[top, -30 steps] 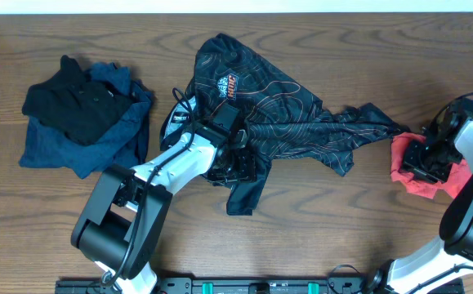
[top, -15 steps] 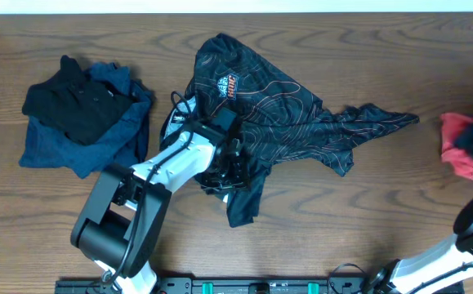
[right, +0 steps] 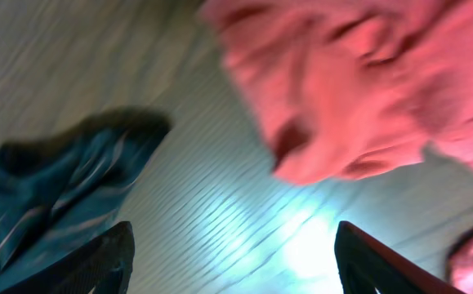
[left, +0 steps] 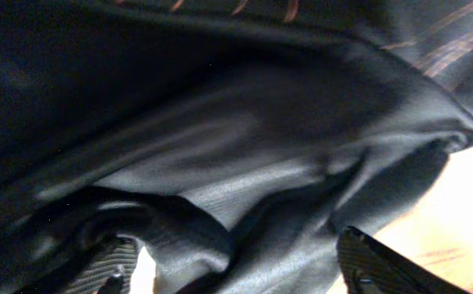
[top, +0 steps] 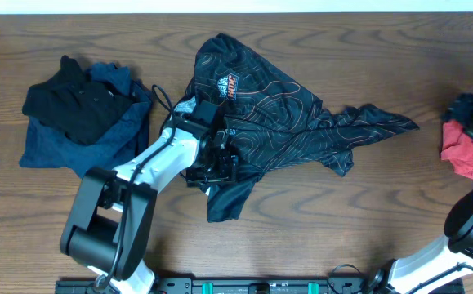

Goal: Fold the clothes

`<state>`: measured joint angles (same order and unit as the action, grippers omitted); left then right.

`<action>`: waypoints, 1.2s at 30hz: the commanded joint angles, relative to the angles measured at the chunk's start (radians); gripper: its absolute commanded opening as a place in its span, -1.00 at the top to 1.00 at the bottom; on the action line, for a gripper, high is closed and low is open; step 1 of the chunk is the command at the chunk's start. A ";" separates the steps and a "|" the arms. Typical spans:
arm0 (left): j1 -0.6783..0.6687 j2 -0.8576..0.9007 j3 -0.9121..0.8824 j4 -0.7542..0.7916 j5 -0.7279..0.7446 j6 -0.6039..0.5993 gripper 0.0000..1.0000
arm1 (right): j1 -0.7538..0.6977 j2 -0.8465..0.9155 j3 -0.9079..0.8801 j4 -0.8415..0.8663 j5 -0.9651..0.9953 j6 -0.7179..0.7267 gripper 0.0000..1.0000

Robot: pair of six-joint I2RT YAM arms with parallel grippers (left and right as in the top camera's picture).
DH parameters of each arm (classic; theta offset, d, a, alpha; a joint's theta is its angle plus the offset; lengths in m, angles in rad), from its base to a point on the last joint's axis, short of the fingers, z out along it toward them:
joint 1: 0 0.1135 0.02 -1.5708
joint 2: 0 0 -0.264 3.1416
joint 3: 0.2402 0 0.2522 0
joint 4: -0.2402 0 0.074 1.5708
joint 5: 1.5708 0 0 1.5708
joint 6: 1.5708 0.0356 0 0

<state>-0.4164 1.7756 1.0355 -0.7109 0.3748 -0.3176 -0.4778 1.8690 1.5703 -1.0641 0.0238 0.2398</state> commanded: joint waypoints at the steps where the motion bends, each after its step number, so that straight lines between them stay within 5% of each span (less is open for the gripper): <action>1: -0.026 -0.085 -0.010 0.005 -0.048 0.086 -0.68 | 0.029 -0.023 0.013 -0.018 -0.013 -0.012 -0.54; 7: -0.037 -0.106 -0.013 -0.038 -0.232 -0.075 -0.70 | 0.045 -0.023 0.013 -0.047 -0.012 -0.025 -0.54; 12: -0.016 -0.088 -0.032 -0.032 -0.234 -0.235 -0.85 | 0.044 -0.023 0.013 -0.059 -0.013 -0.039 -0.54; 24: -0.017 -0.043 -0.124 0.152 -0.146 -0.279 -0.86 | 0.044 -0.023 0.013 -0.073 -0.013 -0.044 -0.55; 25: -0.017 -0.043 -0.124 0.174 -0.146 -0.279 -0.74 | 0.044 -0.023 0.013 -0.076 -0.013 -0.047 -0.54; 29: -0.017 -0.043 -0.124 0.229 -0.116 -0.276 0.81 | 0.045 -0.023 0.013 -0.089 -0.013 -0.047 -0.52; 36: 0.032 -0.127 -0.086 0.062 -0.087 -0.152 0.88 | 0.047 -0.023 0.012 -0.136 -0.014 -0.082 -0.53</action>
<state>-0.4187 1.7115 0.9245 -0.5949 0.2741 -0.5388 -0.4381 1.8690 1.5703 -1.1885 0.0143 0.1955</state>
